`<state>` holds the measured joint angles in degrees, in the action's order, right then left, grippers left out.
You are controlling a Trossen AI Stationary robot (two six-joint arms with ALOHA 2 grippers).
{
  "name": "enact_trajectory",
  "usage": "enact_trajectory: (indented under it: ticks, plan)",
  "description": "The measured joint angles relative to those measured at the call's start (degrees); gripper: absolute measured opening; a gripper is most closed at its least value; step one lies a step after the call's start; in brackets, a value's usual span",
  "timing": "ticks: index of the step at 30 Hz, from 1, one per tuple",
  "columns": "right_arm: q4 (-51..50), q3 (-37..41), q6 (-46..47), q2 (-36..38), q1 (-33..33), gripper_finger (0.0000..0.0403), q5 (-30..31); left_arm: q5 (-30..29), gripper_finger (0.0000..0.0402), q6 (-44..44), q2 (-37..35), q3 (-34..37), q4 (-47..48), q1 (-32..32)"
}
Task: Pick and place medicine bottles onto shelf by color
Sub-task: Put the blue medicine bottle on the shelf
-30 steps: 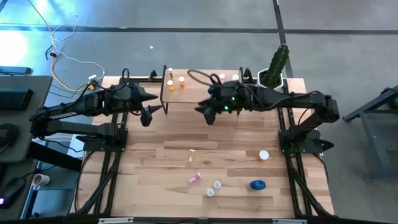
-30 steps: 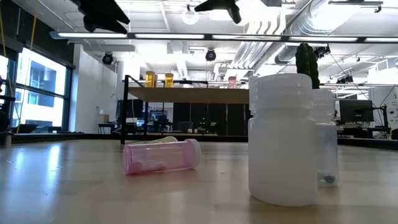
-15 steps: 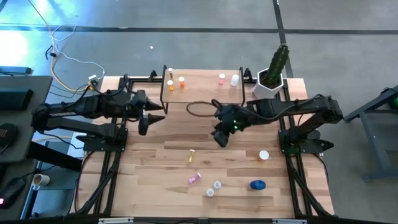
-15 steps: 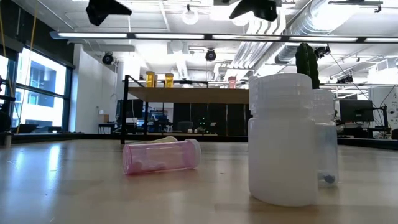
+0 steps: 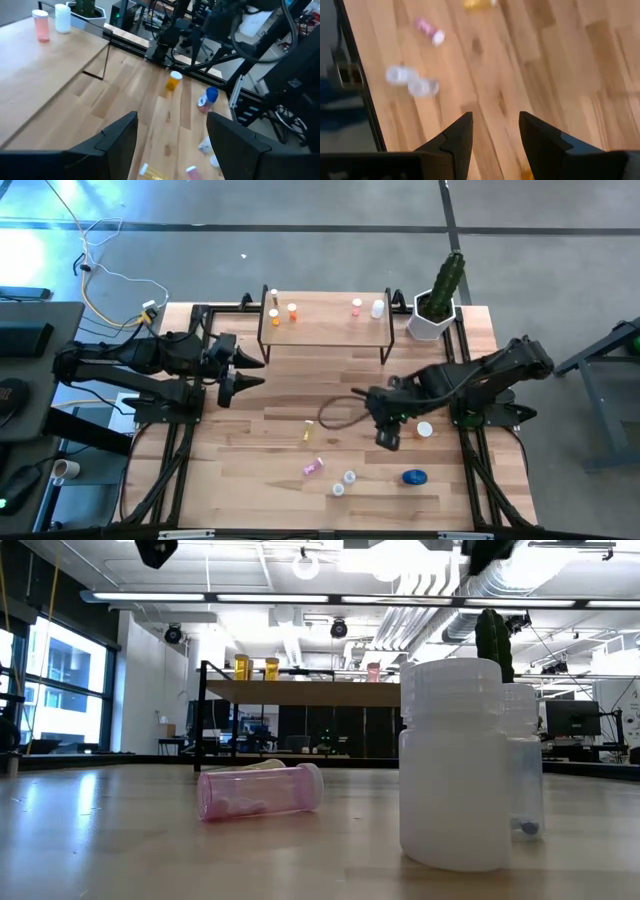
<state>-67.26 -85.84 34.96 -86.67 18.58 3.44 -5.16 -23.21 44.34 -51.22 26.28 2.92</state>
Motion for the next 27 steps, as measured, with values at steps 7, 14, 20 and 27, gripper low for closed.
enact_trajectory:
  ticks: [7,14,20,27]
  plan:
    - [-6.66,0.00,1.84,0.06,6.84,0.0152,1.37,0.01,0.0227,-2.20,0.00,0.00,0.00,-0.42]
    - [-12.33,0.09,7.83,0.35,15.05,0.0152,2.36,0.01,0.0227,-2.33,0.00,0.00,-0.02,-0.42]
    - [-13.50,0.09,11.89,0.42,22.48,0.0152,1.20,-0.01,0.0227,-3.57,0.00,0.00,-0.02,-0.42]
    - [-16.38,0.11,17.87,0.42,29.23,0.0152,1.70,-0.01,0.0227,-5.14,0.00,0.00,-0.02,-0.42]
